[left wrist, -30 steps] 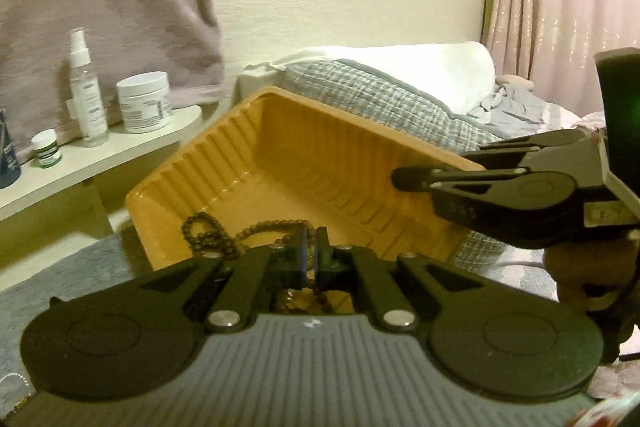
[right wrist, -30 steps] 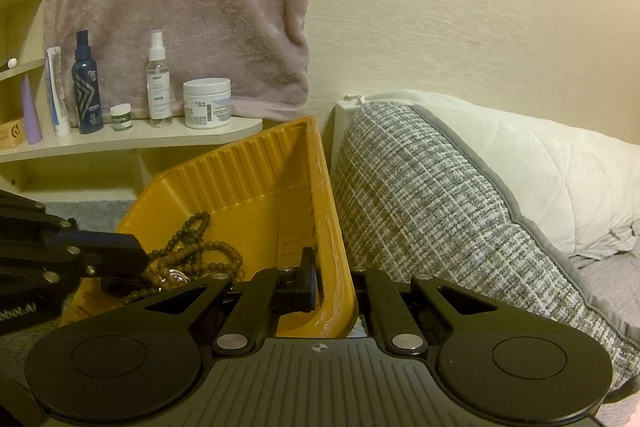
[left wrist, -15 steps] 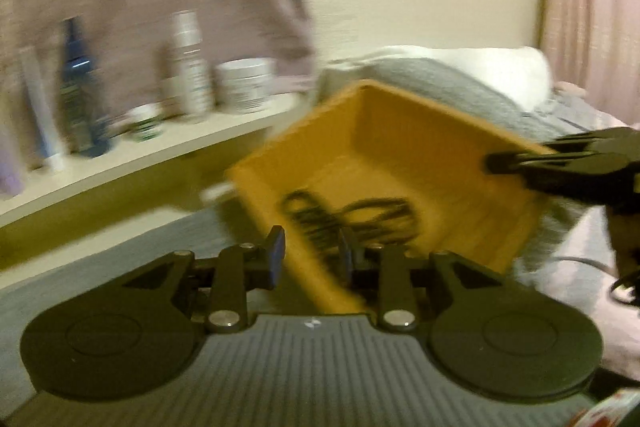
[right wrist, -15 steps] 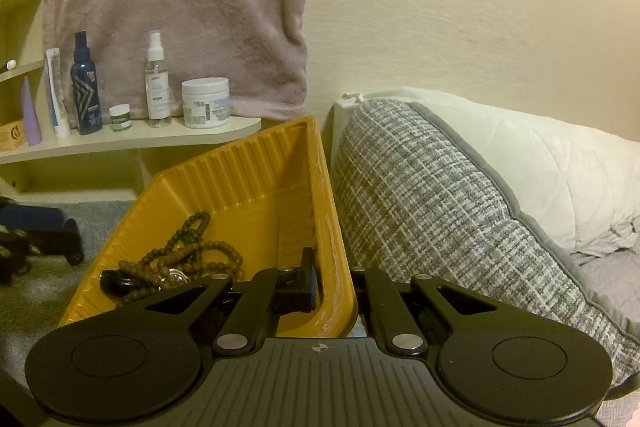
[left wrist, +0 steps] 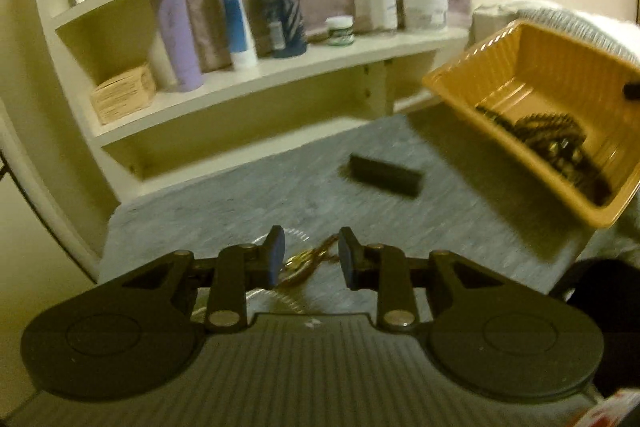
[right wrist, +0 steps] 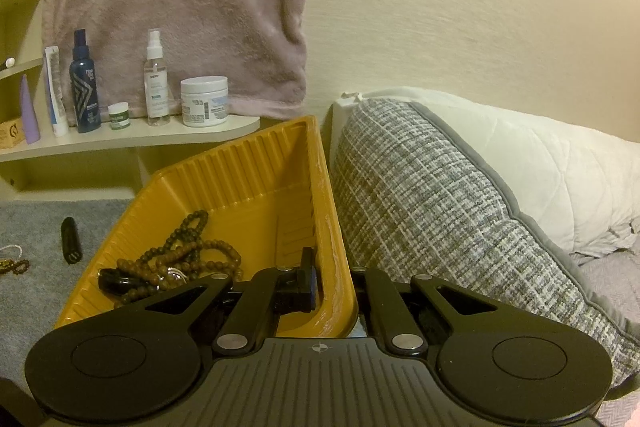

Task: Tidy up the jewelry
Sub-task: 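Grasp the brown bead bracelet by its gold charm with the left gripper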

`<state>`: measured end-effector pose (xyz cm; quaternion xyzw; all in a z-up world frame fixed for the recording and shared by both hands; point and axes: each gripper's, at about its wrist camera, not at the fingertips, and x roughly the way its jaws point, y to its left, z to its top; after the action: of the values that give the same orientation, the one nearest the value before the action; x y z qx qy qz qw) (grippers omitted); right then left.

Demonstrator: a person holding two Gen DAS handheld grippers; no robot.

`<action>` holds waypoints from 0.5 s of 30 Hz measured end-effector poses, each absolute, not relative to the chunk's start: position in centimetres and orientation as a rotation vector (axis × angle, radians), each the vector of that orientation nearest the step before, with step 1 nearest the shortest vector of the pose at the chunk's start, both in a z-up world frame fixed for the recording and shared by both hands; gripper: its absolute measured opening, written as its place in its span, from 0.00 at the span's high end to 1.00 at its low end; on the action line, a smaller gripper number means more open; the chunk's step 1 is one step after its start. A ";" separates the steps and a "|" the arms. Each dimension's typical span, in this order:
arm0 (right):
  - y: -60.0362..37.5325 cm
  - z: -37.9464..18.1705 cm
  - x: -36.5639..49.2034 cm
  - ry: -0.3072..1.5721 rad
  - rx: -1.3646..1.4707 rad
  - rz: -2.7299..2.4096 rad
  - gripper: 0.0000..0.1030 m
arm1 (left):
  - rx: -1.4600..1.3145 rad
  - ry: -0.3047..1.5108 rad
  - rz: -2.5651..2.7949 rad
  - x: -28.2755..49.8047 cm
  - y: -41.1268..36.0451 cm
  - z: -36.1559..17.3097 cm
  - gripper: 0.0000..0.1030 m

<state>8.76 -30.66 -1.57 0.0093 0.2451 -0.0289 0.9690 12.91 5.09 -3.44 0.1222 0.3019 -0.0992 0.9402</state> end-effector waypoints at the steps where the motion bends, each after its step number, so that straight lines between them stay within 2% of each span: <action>1: -30.7 -1.6 8.8 0.495 0.018 -0.058 0.95 | 0.259 0.617 -0.204 12.9 5.1 -3.6 0.74; 9: -30.7 -1.6 8.8 0.497 0.013 -0.059 0.95 | 0.371 0.635 -0.209 13.9 4.4 -5.2 0.74; 15: -30.7 -1.7 8.8 0.498 0.011 -0.061 0.95 | 0.354 0.670 -0.205 15.3 5.5 -5.9 0.74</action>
<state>8.84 -30.72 -1.66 0.0055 0.2464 -0.0300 0.9687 15.31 5.52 -5.94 0.1725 0.3263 -0.1000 0.9240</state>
